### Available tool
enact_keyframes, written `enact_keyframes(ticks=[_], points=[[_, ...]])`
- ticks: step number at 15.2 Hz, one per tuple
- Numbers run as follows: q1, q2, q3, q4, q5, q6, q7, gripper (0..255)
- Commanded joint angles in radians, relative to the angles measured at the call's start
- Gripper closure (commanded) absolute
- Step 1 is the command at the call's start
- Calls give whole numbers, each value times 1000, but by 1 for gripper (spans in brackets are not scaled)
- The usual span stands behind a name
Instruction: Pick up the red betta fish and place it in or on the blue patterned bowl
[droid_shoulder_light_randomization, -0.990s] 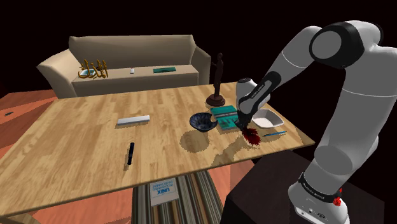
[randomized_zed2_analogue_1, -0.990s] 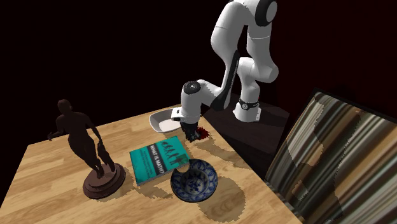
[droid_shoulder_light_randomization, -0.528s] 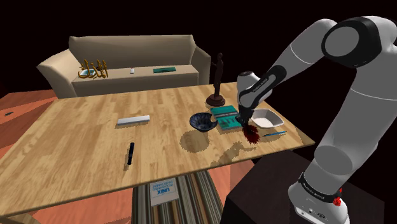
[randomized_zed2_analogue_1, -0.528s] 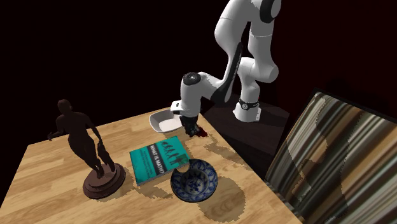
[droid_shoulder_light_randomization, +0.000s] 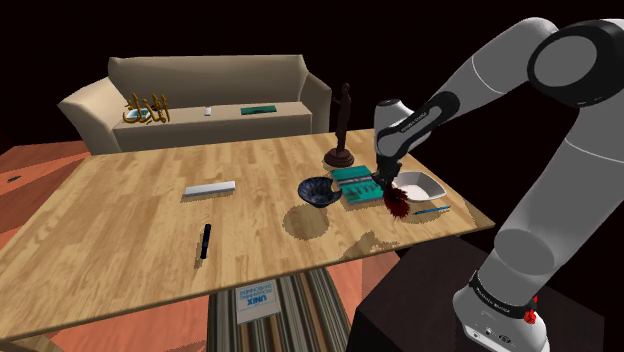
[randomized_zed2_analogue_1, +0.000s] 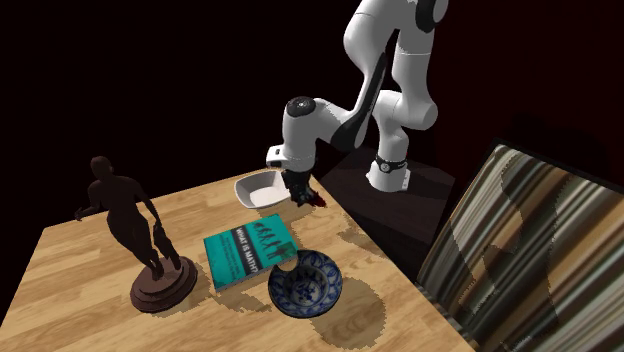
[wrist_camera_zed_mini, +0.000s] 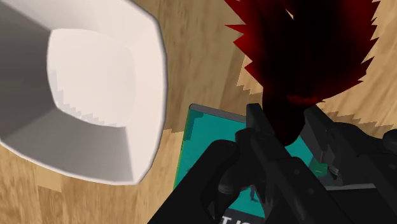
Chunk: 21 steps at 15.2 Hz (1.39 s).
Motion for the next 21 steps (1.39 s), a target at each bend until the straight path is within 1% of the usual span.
enact_keyframes(ticks=[1,10,16,21], points=[[0,-24,1,4,5,-28,-7,255],[5,-110,4,42,25,-150,-35,255],[59,49,60,245,54,-211,48,255],[101,190,95,444,65,-279,107,255]])
